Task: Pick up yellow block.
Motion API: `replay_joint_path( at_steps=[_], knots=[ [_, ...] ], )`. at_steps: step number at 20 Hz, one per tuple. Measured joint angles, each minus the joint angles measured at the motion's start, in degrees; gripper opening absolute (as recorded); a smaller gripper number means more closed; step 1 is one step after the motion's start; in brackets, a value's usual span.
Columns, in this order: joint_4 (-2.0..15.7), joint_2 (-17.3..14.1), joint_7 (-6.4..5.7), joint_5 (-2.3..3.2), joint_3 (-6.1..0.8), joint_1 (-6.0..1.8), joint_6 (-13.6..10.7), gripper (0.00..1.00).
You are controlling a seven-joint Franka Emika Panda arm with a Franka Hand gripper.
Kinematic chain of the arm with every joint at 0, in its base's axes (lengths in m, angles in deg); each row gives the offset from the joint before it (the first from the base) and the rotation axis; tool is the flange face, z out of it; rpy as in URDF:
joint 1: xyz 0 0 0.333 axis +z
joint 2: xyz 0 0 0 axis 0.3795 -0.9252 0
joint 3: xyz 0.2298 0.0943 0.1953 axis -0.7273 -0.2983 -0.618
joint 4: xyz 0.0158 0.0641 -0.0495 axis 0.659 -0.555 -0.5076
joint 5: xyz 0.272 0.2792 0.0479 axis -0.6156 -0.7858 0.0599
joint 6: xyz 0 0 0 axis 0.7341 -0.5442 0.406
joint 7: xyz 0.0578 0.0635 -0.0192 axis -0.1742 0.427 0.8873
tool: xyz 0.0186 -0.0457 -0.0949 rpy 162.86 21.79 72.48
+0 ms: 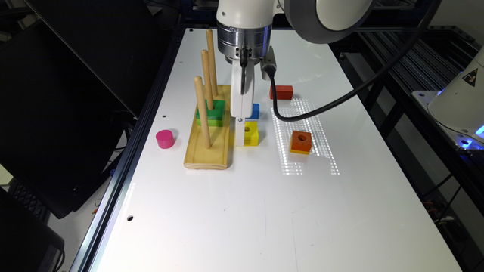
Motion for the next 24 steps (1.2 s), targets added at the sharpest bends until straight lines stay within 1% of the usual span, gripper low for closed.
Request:
replay_joint_path(
  at_steps=[10, 15, 18, 24],
  knots=[
    [-0.42, 0.0, 0.00, 0.00, -0.06, 0.12, 0.0, 1.00],
    [-0.97, -0.2, 0.00, 0.00, -0.06, 0.17, 0.1, 1.00],
    [-0.97, -1.0, 0.00, 0.00, -0.05, 0.17, 0.5, 1.00],
    [-0.96, -1.1, 0.00, 0.00, -0.05, 0.17, 0.5, 1.00]
  ],
)
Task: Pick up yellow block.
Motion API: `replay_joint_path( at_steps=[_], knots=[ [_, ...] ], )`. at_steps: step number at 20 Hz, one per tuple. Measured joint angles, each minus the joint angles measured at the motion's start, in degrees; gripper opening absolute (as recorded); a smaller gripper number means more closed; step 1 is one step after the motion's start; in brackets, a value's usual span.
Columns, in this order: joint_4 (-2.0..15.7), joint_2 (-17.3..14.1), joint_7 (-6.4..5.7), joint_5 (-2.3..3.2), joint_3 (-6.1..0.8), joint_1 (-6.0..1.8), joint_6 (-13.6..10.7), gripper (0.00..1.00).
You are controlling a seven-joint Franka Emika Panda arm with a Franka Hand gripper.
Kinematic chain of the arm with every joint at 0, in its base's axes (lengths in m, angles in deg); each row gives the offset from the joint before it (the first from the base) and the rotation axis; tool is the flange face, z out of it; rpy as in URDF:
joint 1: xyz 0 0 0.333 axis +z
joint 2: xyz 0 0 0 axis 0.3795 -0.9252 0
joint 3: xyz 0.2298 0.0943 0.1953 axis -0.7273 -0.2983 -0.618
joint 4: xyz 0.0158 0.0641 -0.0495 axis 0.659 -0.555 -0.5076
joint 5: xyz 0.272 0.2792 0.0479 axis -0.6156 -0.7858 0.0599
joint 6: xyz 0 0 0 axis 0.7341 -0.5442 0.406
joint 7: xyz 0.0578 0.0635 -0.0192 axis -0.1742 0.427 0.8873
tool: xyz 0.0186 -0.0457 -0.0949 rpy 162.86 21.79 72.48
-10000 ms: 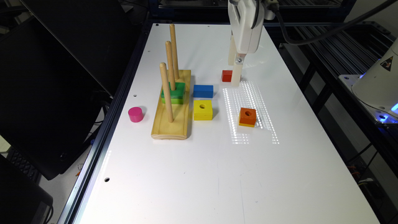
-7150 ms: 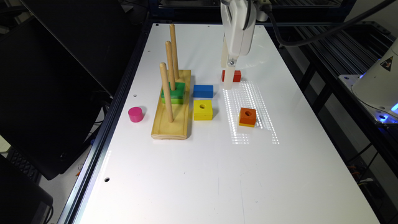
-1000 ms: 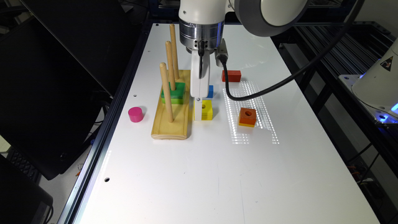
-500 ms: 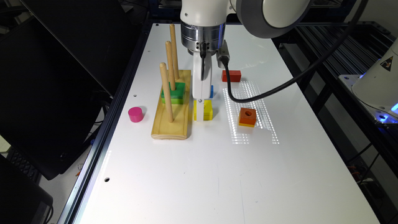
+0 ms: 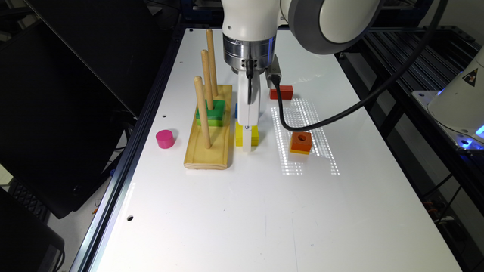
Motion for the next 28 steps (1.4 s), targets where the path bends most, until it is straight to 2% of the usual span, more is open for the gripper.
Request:
replay_joint_path(
  at_steps=[20, 24, 28],
  knots=[
    [0.63, -0.1, -0.03, 0.00, -0.05, 0.30, 0.0, 1.00],
    [0.91, -1.5, -0.13, 0.12, 0.02, 0.36, 1.1, 1.00],
    [1.05, -1.6, -0.18, 0.13, 0.10, 0.48, 1.0, 1.00]
  ],
)
